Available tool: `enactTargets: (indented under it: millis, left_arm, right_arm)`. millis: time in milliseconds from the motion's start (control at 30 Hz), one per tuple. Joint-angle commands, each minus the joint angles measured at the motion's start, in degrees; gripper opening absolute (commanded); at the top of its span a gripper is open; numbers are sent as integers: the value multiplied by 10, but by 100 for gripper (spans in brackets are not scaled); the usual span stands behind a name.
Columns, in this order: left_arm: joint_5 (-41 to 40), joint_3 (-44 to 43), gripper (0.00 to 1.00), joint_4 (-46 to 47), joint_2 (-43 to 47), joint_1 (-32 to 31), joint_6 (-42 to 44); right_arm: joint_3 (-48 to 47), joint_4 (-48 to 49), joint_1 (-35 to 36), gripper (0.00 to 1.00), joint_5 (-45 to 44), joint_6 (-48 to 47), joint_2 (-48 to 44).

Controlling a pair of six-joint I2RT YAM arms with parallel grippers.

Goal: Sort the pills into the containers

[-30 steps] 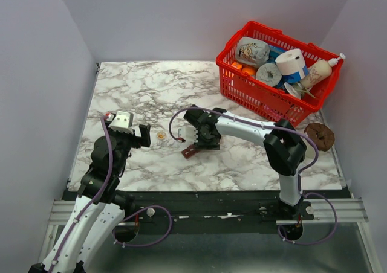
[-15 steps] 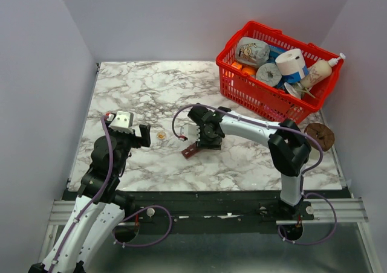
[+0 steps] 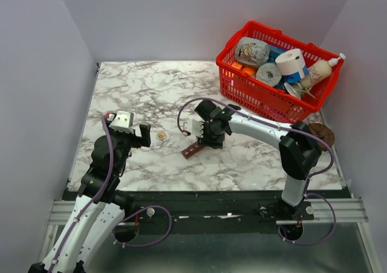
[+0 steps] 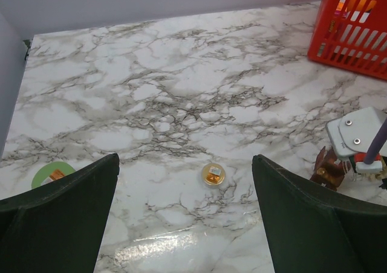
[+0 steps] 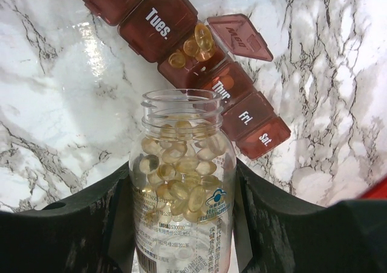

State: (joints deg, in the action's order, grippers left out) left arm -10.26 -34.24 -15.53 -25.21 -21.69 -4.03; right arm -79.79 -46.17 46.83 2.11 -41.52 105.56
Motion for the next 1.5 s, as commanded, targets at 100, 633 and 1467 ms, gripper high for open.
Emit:
enactTargets:
  millis: [100,633,1467]
  left_arm:
    - [6,6,99,7,-6,3,7]
    - [61,-18,99,17,17,3,-73]
    - [413,-205,99,437,-194,2,-472]
  right_arm:
    - [17,28,-14,9,66,4,-55]
    - [-19,44,-60,9,218,31,-193]
    - [23,697,-184,9,697,646,-345]
